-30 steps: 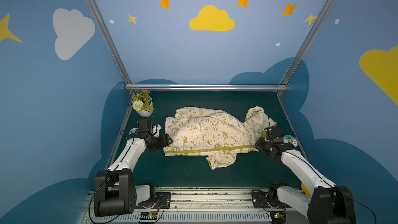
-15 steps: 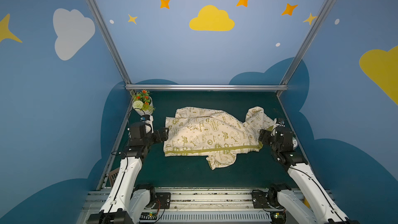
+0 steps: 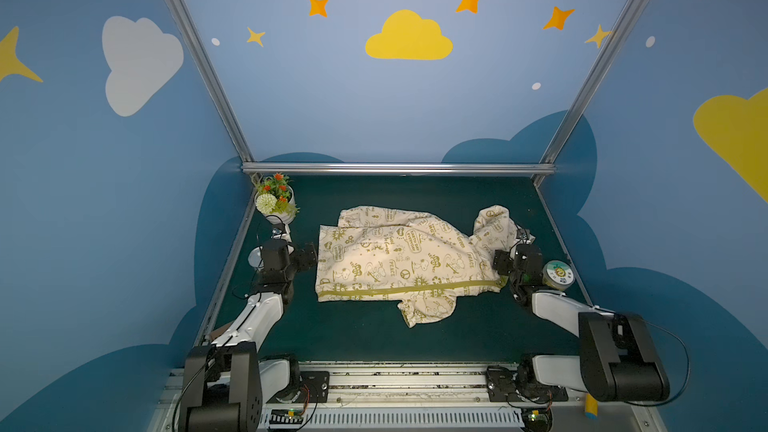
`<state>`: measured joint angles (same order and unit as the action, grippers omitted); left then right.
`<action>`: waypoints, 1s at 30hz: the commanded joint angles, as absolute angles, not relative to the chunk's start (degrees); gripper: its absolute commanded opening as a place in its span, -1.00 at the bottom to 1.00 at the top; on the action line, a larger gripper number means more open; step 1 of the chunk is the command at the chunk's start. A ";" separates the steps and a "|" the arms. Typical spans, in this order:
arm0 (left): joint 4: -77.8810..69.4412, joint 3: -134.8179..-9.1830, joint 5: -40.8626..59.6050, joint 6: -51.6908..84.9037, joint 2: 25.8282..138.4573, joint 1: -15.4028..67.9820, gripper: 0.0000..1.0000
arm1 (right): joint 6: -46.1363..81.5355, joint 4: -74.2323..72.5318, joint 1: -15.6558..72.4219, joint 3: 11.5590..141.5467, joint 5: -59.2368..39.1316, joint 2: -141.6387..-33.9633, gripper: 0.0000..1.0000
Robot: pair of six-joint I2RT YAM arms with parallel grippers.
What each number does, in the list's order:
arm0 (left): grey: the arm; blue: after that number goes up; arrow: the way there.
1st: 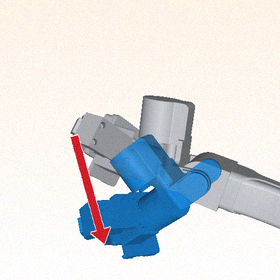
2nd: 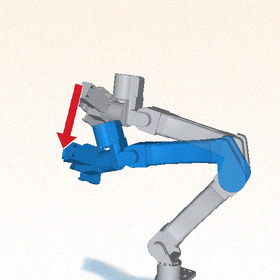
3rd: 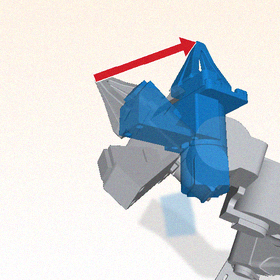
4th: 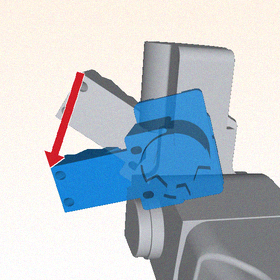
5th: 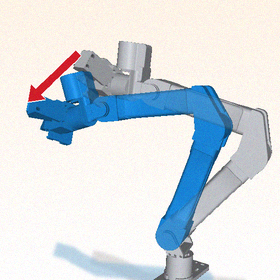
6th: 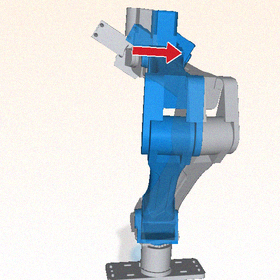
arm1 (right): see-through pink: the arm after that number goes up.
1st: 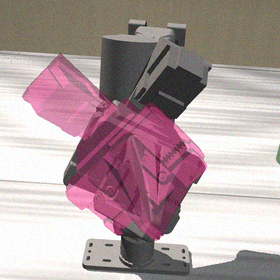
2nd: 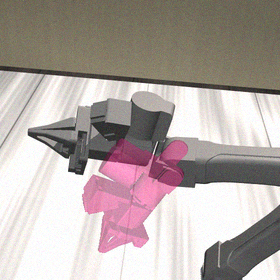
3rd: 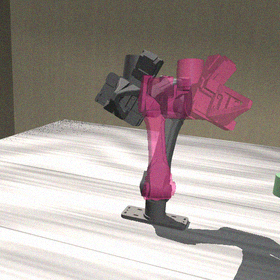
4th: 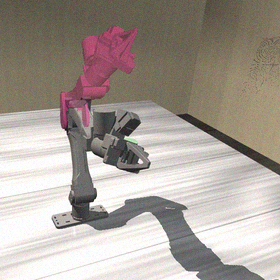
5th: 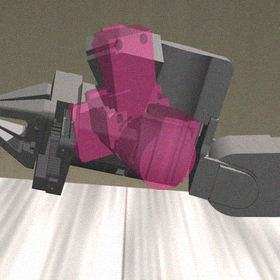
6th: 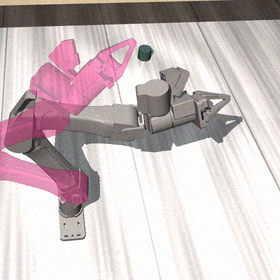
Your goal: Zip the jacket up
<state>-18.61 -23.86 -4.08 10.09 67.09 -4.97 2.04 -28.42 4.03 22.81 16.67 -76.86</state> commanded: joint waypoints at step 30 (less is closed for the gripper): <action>-45.63 -23.37 0.35 0.79 88.01 -1.84 0.99 | -1.23 -49.20 3.46 22.30 2.46 -87.71 0.75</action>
